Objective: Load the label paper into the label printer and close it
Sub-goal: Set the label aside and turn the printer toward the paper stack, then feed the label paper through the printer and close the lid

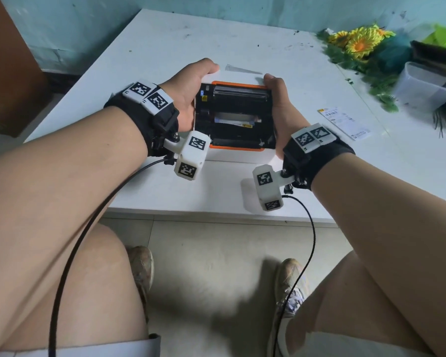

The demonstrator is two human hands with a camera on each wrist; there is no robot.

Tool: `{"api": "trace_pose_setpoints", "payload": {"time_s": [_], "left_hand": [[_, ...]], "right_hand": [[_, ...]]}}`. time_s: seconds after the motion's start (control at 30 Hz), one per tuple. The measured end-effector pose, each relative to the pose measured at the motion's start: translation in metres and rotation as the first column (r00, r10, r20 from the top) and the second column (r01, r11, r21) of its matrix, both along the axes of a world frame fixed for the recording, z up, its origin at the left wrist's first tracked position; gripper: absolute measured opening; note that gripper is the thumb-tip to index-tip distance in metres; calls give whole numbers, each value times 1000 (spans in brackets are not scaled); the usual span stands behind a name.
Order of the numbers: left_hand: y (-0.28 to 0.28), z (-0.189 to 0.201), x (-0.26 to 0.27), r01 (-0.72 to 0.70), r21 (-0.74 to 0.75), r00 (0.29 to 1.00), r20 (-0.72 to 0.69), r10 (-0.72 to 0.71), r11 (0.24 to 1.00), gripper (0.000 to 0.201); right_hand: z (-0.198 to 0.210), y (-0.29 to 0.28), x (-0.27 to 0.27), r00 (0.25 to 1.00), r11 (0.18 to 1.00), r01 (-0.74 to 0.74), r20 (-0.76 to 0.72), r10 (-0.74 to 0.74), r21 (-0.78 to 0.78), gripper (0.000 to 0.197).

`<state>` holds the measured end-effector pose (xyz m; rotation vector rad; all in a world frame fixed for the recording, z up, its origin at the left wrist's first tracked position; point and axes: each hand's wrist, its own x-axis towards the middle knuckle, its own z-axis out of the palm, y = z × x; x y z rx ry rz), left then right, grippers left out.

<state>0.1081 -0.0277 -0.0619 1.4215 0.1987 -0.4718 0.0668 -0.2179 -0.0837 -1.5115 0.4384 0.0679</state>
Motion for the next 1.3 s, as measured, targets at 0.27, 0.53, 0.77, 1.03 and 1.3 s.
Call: {"api": "trace_pose_setpoints", "payload": {"time_s": [0.27, 0.53, 0.77, 1.03, 1.3], "left_hand": [[-21, -13, -11, -312, 121, 950, 70, 305, 942, 50], [-27, -22, -13, -421, 76, 905, 95, 414, 904, 50], [-31, -23, -13, -437, 79, 895, 136, 425, 896, 57], [-35, -23, -15, -494, 122, 855, 251, 455, 861, 49], [-33, -33, 4, -478, 115, 843, 336, 419, 871, 49]], "right_hand": [[-5, 3, -4, 998, 999, 51, 35, -51, -4, 59], [-4, 7, -2, 996, 997, 76, 41, -75, -17, 63], [17, 9, 6, 999, 997, -16, -41, 13, -79, 56], [12, 11, 11, 997, 996, 21, -74, -27, -90, 64], [1, 14, 10, 997, 991, 81, -7, -83, -110, 75]]}}
